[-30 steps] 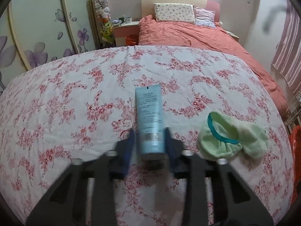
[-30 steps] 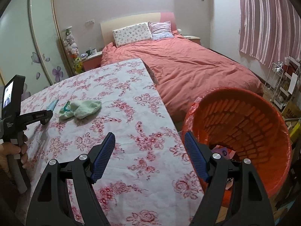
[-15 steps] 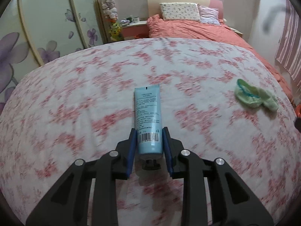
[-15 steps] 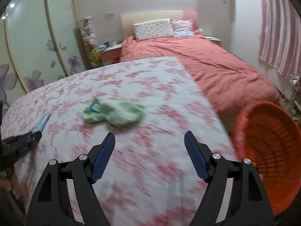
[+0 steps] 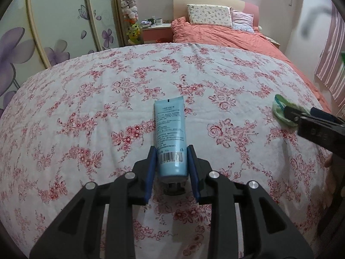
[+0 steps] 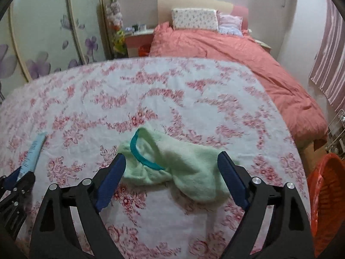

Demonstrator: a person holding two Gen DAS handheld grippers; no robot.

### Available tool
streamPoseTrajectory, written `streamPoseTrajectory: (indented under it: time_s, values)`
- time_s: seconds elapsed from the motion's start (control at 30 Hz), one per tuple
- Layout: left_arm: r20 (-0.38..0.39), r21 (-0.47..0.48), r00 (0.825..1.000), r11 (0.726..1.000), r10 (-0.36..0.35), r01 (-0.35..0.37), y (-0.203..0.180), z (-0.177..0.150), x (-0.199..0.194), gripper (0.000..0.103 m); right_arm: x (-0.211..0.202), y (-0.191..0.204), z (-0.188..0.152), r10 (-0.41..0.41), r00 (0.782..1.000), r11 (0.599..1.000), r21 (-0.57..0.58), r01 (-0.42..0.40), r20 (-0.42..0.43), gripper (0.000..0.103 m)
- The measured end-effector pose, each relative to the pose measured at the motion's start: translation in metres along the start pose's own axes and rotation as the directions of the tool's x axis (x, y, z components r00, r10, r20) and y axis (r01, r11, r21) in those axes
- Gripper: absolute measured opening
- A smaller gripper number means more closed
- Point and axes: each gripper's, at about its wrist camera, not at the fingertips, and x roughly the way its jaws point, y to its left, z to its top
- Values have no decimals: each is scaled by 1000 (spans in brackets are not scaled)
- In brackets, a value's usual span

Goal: Collect trash
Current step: 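Grasp the pale green cloth with the right tool while the left tool holds the tube, then carry tube and green cloth over the orange basket and open both tools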

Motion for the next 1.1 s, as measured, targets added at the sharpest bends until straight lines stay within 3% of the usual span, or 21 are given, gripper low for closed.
streamPoseTrajectory:
  time_s: [0.27, 0.43, 0.67, 1.1]
  values:
    - [0, -4, 1000, 1000, -6, 6, 1, 0, 0, 30, -10, -12, -11, -14, 1000, 1000, 25, 13, 10, 17]
    - [1, -15, 1000, 1000, -23, 23, 2, 0, -1, 30, -30, -24, -31, 30, 1000, 999, 30, -30, 9, 15]
    - [7, -18, 997, 997, -70, 71, 7, -6, -6, 31, -57, -29, -67, -5, 1000, 1000, -10, 5, 8, 15]
    - [2, -10, 999, 999, -42, 42, 3, -5, -4, 31, -50, -32, -68, -11, 1000, 1000, 18, 11, 3, 15]
